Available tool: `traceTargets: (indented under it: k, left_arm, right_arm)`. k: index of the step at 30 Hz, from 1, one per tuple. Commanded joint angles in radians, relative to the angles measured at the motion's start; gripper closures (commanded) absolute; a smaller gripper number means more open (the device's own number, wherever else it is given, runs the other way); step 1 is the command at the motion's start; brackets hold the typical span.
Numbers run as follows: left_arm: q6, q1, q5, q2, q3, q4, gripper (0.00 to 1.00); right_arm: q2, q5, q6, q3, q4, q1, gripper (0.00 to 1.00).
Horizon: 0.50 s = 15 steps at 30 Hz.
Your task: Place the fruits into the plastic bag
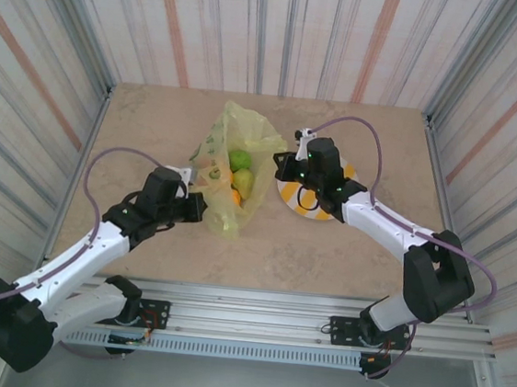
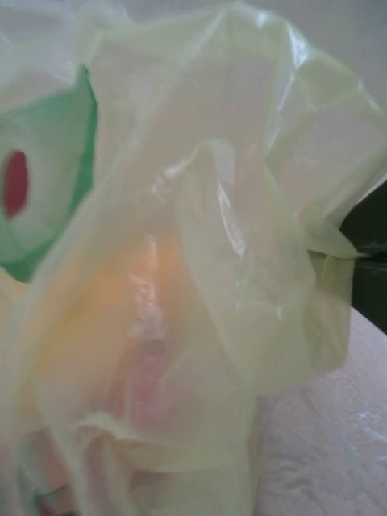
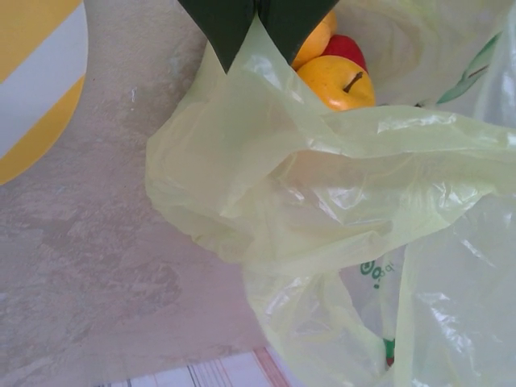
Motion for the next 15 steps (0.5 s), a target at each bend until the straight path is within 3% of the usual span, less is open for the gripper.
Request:
traceTargets:
  k: [1, 11, 15]
  left_arm:
    - [0.042, 0.027, -0.068, -0.037, 0.089, 0.009, 1.00]
    - [-0.020, 0.304, 0.081, 0.056, 0.298, 0.005, 1.00]
    - [-0.063, 0.357, 0.104, 0.101, 0.332, 0.061, 1.00]
  right_arm:
    - [-0.049, 0.010, -0.006, 0.070, -0.024, -0.010, 1.00]
    - [-0.046, 0.062, -0.050, 0.202, -0.056, -0.046, 1.00]
    - [0.000, 0.072, -0.048, 0.257, -0.071, -0.057, 1.00]
